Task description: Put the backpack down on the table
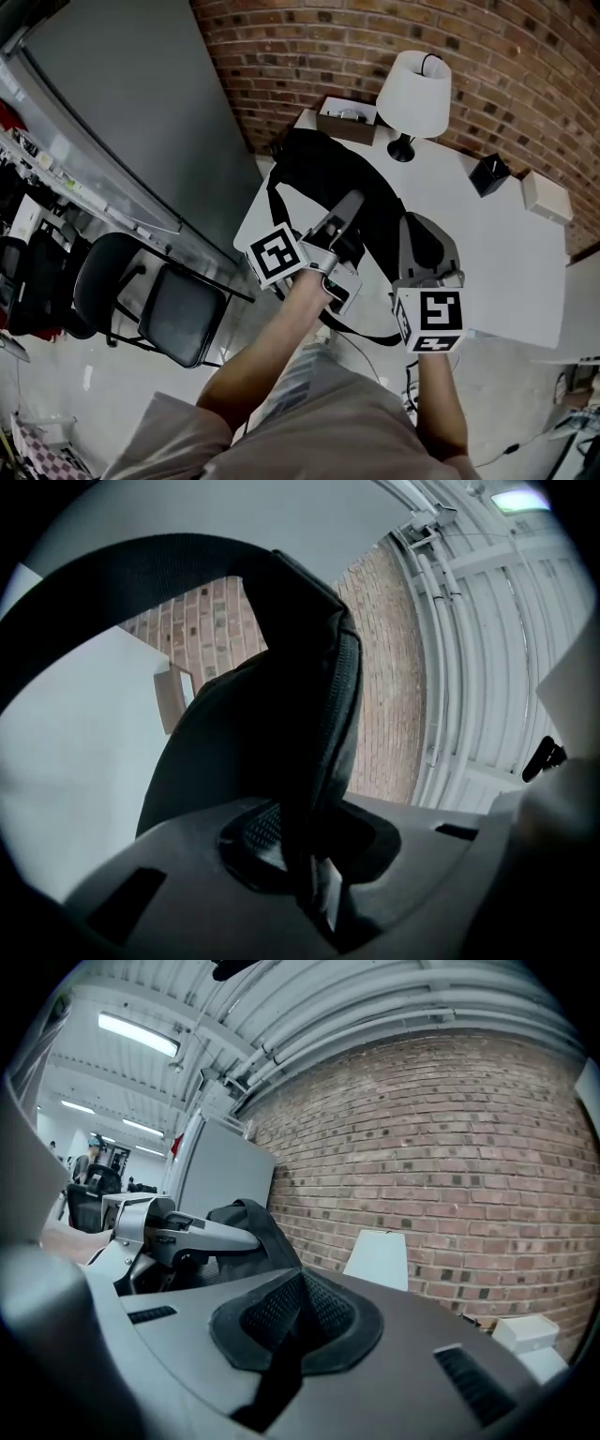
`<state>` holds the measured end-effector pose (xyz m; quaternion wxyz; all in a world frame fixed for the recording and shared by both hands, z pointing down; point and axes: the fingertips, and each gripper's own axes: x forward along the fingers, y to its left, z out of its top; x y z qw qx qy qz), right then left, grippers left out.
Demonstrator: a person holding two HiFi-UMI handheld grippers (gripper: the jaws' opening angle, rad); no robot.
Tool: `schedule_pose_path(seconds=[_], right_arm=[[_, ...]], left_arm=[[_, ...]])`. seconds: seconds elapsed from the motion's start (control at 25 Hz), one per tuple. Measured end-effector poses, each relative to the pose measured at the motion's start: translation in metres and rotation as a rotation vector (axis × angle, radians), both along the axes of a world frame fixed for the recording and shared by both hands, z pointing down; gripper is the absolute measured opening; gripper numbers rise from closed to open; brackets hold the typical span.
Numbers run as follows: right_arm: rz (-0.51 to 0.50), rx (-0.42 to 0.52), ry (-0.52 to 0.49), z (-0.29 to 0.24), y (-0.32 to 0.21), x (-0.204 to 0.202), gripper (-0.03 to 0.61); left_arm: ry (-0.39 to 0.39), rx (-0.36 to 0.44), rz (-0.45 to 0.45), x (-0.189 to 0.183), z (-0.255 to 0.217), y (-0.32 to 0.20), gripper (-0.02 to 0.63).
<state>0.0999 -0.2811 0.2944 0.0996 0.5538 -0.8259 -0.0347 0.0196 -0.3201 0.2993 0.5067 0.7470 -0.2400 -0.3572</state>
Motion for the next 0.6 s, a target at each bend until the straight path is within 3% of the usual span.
schedule_pose_path(seconds=[0.6], right_arm=[[0.173, -0.026, 0.019, 0.013, -0.065, -0.021, 0.0]], left_arm=[[0.032, -0.02, 0.159, -0.01, 0.018, -0.086, 0.049]])
